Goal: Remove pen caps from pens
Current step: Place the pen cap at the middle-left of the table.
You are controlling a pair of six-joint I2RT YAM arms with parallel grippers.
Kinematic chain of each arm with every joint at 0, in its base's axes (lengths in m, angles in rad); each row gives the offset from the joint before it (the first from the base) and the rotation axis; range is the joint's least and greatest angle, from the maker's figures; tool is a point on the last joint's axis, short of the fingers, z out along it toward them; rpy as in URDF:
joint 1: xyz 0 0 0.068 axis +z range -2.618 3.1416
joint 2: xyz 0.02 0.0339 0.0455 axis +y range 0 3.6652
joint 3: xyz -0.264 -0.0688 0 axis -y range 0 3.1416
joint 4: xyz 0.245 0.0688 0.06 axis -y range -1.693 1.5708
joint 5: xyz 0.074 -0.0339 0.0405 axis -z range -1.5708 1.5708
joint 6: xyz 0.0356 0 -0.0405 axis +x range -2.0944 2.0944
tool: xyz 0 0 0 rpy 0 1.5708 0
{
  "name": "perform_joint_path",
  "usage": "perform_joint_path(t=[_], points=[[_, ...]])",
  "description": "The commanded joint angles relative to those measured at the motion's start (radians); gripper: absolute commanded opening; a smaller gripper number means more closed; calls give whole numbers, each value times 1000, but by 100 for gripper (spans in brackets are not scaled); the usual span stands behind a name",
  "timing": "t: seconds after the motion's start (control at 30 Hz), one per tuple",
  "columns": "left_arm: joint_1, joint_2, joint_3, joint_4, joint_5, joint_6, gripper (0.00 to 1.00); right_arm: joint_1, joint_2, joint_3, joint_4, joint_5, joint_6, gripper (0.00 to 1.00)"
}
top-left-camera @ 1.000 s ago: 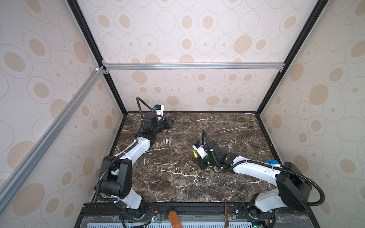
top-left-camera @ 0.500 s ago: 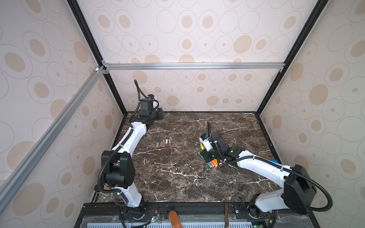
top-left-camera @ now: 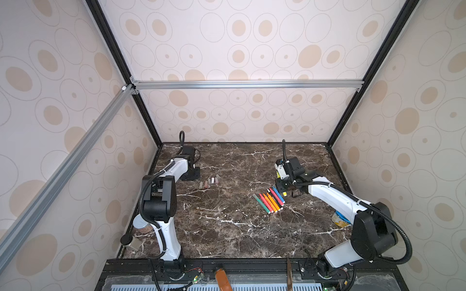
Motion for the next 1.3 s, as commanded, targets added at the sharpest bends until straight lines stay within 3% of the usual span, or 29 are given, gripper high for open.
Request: perform_joint_path(t=[0.0, 0.17, 0.37, 0.6, 0.87, 1.27], points=[[7, 22, 12, -31, 16, 34, 0, -1, 6, 10, -40, -6, -5, 0], [7, 29, -29, 32, 120, 24, 0, -2, 2, 4, -52, -22, -2, 0], [5, 61, -40, 36, 158, 28, 1, -2, 10, 10, -63, -3, -2, 0], [5, 58, -62, 30, 181, 40, 4, -15, 179, 124, -117, 67, -37, 0], [2, 44, -67, 27, 203, 46, 13, -83, 261, 208, -126, 82, -62, 0], [1, 27, -63, 16, 222, 46, 26, -60, 163, 122, -111, -128, -80, 0]])
